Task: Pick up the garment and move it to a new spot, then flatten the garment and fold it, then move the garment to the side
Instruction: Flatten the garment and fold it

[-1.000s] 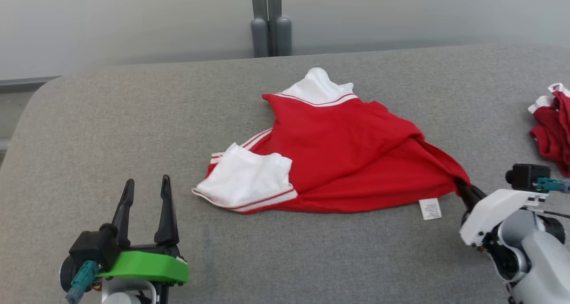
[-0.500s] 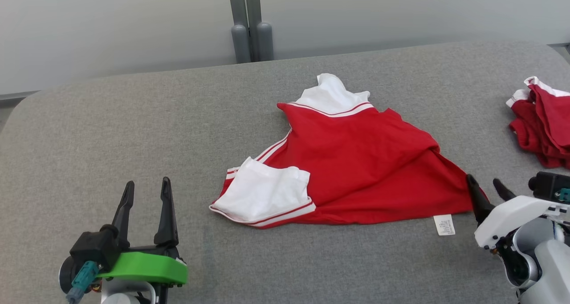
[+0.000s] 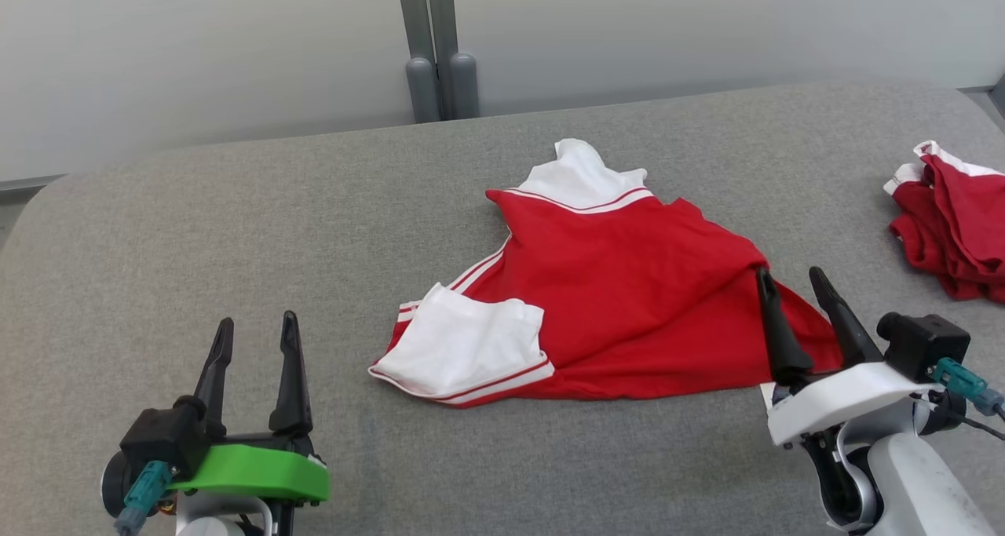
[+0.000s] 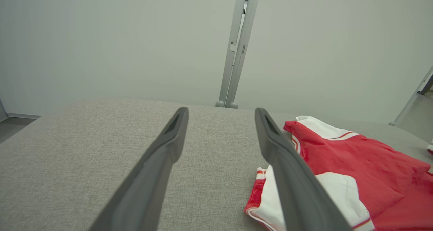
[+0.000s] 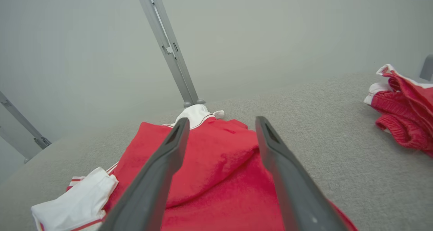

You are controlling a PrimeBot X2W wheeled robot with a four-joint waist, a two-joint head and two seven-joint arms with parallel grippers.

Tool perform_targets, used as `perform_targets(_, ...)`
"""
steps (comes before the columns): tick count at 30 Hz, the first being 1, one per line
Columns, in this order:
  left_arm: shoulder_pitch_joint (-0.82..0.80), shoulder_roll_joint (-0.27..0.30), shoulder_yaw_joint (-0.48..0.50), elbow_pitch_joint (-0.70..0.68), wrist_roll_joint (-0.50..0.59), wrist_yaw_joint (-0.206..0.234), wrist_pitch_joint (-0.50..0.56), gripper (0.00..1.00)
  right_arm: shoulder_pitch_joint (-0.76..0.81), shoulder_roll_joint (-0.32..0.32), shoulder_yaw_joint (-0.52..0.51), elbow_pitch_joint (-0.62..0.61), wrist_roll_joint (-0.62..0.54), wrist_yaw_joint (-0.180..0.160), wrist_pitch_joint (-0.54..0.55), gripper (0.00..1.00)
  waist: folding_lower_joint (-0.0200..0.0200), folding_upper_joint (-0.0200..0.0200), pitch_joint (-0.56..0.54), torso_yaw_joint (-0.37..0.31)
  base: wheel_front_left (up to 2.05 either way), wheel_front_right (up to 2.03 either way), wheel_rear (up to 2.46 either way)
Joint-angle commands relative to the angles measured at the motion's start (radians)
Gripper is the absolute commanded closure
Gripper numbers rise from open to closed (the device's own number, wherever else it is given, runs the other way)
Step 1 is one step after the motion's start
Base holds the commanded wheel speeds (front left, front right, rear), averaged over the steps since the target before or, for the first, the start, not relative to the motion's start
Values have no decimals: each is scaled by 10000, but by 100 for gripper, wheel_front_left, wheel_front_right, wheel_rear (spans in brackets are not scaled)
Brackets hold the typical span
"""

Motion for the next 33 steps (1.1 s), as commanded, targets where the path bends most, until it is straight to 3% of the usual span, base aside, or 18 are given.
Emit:
perform_targets(1, 72, 35, -33, 36, -7, -55, -1, 0, 148, 46, -4, 53, -115, 4, -105, 0, 0, 0, -29, 31, 0, 0, 0)
perform_targets(10, 9, 35, -330, 142, -190, -165, 85, 0, 147, 177, 119, 214, -189, 2, -196, 0, 0, 0, -25, 26, 0, 0, 0)
perform_targets(14, -325, 101, -748, 268, -548, -322, 901, 0, 83, 91, 112, 276, -158, 4, -184, 0, 0, 0, 53, -18, 0, 0, 0)
perform_targets(22, -1646, 409, -1713, 847, -1121, -457, 3512, 0, -269, 37, 117, 267, -278, 2, -99, 0, 0, 0, 555, -482, 0, 0, 0)
perform_targets(33, -3739, 938, -2644, 3246, -647, -495, 4011, 0, -792, 90, 238, 292, -223, 2, -191, 0, 0, 0, 1454, -1511, 0, 0, 0)
